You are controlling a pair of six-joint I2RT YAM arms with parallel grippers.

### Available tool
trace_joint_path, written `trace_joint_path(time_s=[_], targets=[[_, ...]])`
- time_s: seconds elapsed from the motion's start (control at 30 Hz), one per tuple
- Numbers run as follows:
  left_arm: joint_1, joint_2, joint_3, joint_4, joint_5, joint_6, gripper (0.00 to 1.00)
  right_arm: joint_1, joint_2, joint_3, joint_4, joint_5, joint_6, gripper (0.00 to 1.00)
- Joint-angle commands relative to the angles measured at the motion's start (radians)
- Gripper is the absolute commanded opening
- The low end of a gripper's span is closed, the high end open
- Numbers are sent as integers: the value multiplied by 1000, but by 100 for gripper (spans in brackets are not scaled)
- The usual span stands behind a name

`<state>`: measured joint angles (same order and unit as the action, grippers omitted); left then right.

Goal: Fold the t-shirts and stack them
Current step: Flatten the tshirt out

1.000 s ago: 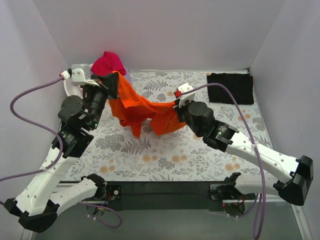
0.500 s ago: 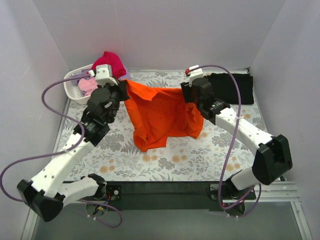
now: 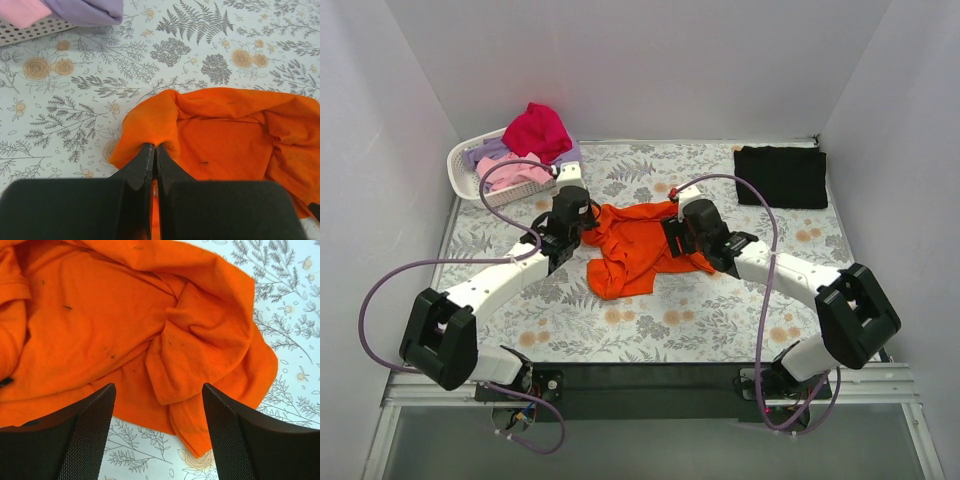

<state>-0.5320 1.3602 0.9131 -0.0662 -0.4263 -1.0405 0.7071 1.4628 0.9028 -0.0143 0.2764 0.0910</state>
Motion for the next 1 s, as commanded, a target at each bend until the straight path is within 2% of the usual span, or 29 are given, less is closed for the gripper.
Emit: trace_joint_path(time_s=[0.0, 0.4, 0.53, 0.57, 0.77, 0.83, 0.97], targets=[[20, 10, -10, 45, 9, -18, 0, -5, 70, 15, 57, 36, 26, 63], [78, 13, -45, 60, 49, -16, 0, -21, 197, 36, 30, 92, 65, 49], [87, 17, -48, 60, 57, -16, 0, -21, 221, 45, 30, 106, 59, 30], [87, 17, -48, 60, 57, -16, 0, -23, 235, 48, 28, 113, 58, 20], [107, -1, -56, 57, 60, -15, 0, -31, 243, 54, 16, 145, 52, 1], [119, -13, -57, 46, 55, -15, 0, -34, 223, 61, -22, 184, 47, 1], [150, -81, -69, 25, 26, -12, 0, -55, 83, 53, -68, 260, 27, 1]])
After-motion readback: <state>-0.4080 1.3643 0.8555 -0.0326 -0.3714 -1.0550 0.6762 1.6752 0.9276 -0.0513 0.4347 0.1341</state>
